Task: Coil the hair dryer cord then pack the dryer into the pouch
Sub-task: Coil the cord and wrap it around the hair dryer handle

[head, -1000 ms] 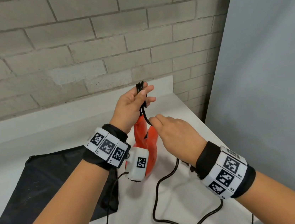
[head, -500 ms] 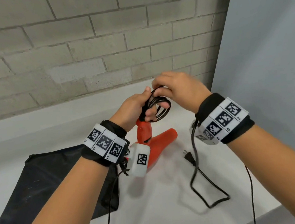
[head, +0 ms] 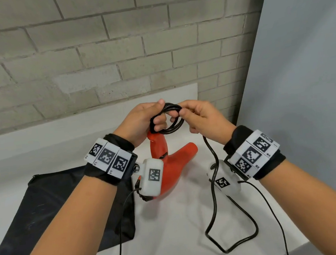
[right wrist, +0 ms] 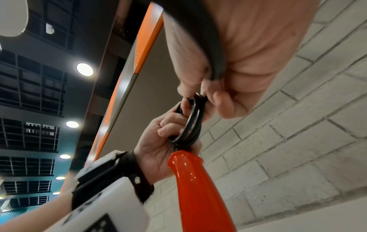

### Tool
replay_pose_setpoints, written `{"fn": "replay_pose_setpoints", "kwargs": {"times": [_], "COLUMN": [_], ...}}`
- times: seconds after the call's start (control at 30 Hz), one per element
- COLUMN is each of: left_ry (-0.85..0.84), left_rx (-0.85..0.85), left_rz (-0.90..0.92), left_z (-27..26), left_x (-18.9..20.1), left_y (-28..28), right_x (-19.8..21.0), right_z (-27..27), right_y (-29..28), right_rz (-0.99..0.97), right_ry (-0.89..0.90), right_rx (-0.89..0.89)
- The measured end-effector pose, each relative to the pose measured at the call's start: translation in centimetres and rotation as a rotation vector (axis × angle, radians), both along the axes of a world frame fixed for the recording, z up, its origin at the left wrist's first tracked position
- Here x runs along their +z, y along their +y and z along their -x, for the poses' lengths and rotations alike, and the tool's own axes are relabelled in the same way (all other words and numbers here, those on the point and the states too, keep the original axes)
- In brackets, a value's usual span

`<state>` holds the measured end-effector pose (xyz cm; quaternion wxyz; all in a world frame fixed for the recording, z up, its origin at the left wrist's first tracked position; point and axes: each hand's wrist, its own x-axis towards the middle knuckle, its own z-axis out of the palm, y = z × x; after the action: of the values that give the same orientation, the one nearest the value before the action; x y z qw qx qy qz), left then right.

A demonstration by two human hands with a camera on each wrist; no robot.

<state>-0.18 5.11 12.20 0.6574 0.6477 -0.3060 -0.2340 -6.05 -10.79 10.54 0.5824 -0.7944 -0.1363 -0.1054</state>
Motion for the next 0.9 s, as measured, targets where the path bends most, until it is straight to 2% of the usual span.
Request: {"fn": "replay_pose_setpoints", "kwargs": {"times": [0.13, 0.3, 0.4, 0.47, 0.6, 0.73, 0.9], "left_ry": [-0.026, -0.231, -0.350, -0.367, -0.394, -0.396, -0.421], "left_rx": [0.026, 0.091, 0.231, 0.299, 0.337, 0.464, 0.473], "left_rz": [0.005, 0.069, 0.083, 0.115, 0.151, 0.137, 0.094], "left_z": [0.0, 0.2, 0.4, 0.5, 0.8, 0.8, 1.2], "left_x": [0.1, -1.3, -2.0, -2.4, -2.7, -2.9, -2.8], "left_y": [0.1, 0.1, -0.2, -0.4, -0.7, -1.1, -1.8], "right_x": [0.1, 0.1, 0.0, 0.1, 0.0, -0.1, -0.2], "right_z": [-0.2, -0.6, -0.6, -0.5, -0.4, -0.2, 0.5], "right_y": [0.7, 1.0, 1.1, 1.2, 1.1, 0.8, -0.8], "right_rz": [-0.012, -0.005, -0.005, 0.008, 0.021, 0.064, 0.114], "right_ry": [-0.052, -0.110, -0.114, -0.118, -0.132, -0.112, -0.067], "right_rx": [-0.113, -0.269, -0.279, -0.282, -0.287, -0.252, -0.256]}}
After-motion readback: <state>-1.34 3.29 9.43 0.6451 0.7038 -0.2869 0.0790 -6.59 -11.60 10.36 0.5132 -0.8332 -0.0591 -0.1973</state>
